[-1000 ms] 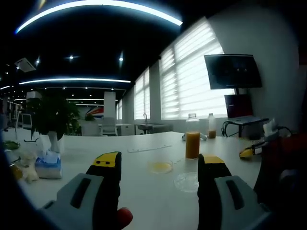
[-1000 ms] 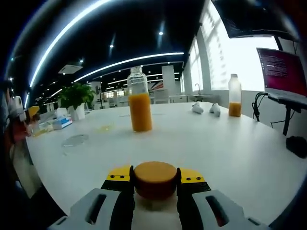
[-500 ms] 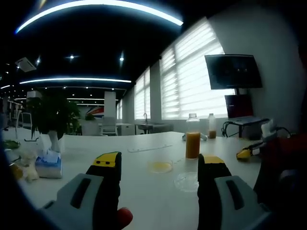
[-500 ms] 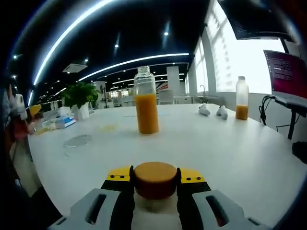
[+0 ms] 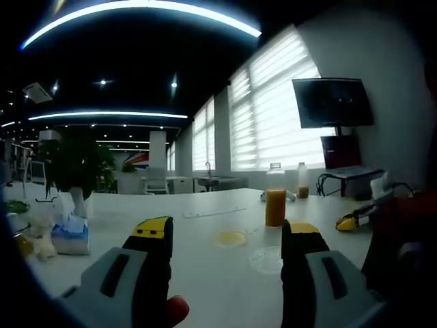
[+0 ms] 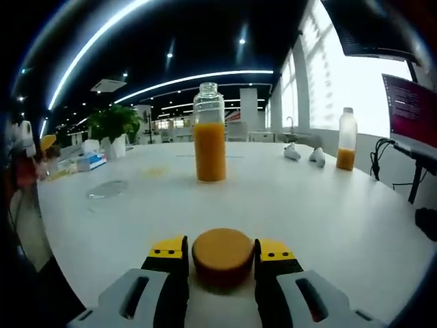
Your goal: Open the Petri dish lid, place the lid on the table, pour the liquid culture medium into the Petri dish, pick up the Petri dish lid from the table, and close the Petri dish
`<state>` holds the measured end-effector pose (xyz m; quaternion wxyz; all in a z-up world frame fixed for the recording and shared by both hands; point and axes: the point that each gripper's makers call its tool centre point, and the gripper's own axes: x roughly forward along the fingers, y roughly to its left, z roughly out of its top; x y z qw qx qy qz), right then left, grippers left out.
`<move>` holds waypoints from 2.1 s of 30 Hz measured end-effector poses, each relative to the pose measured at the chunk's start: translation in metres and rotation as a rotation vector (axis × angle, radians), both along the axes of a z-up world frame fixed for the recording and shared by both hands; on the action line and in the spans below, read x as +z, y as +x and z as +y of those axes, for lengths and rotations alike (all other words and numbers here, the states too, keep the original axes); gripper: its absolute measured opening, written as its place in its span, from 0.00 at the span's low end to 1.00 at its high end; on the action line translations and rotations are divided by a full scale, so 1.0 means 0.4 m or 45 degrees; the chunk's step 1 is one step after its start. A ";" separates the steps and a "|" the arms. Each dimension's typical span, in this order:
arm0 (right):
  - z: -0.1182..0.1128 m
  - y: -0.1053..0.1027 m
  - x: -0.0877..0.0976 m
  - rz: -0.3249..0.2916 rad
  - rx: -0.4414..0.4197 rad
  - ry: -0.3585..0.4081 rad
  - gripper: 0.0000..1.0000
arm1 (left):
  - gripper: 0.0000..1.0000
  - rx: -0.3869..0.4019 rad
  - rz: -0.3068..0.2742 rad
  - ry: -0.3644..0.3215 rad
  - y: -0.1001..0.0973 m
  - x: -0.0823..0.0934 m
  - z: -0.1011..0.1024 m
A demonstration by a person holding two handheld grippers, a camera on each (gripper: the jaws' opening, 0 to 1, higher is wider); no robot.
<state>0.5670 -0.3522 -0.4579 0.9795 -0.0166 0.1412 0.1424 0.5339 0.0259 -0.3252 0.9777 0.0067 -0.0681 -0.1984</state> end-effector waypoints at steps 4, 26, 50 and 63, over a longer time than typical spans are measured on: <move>-0.001 0.005 0.019 -0.020 0.000 0.009 0.35 | 0.56 0.006 0.002 -0.001 0.001 -0.001 0.005; -0.013 0.044 0.178 -0.189 -0.001 0.065 0.44 | 0.56 0.035 0.011 0.009 0.004 -0.009 0.026; 0.019 0.065 0.339 -0.358 0.047 0.113 0.44 | 0.57 0.090 0.031 0.025 0.015 -0.009 0.053; 0.037 0.091 0.350 -0.370 0.061 0.160 0.44 | 0.56 0.135 0.029 0.021 0.019 -0.001 0.076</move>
